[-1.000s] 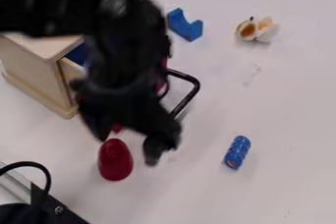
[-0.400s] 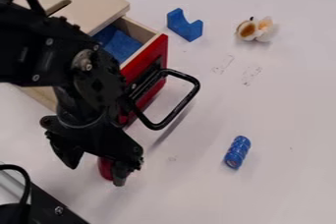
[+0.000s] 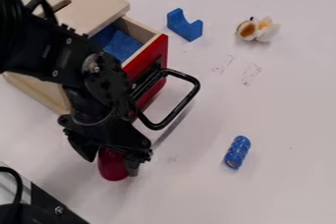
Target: Put red object in the drawer
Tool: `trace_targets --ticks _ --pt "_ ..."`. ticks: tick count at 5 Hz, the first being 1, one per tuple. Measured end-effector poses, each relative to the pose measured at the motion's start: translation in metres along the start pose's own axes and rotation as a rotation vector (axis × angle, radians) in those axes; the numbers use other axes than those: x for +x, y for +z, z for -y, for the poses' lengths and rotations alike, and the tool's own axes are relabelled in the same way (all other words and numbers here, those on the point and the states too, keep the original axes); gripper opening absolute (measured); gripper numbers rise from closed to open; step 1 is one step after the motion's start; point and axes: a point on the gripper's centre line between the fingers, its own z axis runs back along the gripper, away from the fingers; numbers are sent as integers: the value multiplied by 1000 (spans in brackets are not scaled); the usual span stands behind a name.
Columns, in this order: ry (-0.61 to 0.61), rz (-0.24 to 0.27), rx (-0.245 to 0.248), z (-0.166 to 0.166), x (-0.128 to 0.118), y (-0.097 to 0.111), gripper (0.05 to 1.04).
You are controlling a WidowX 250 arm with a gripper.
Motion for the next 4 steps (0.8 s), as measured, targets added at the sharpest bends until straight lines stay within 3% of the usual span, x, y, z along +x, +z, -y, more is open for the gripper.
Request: trace_targets --ticks 1,2,4 --pt "10 20 -47 6 5 -8 967" --pt "11 26 -42 8 4 -11 757" --pt "-45 -25 -6 14 -7 -2 755"
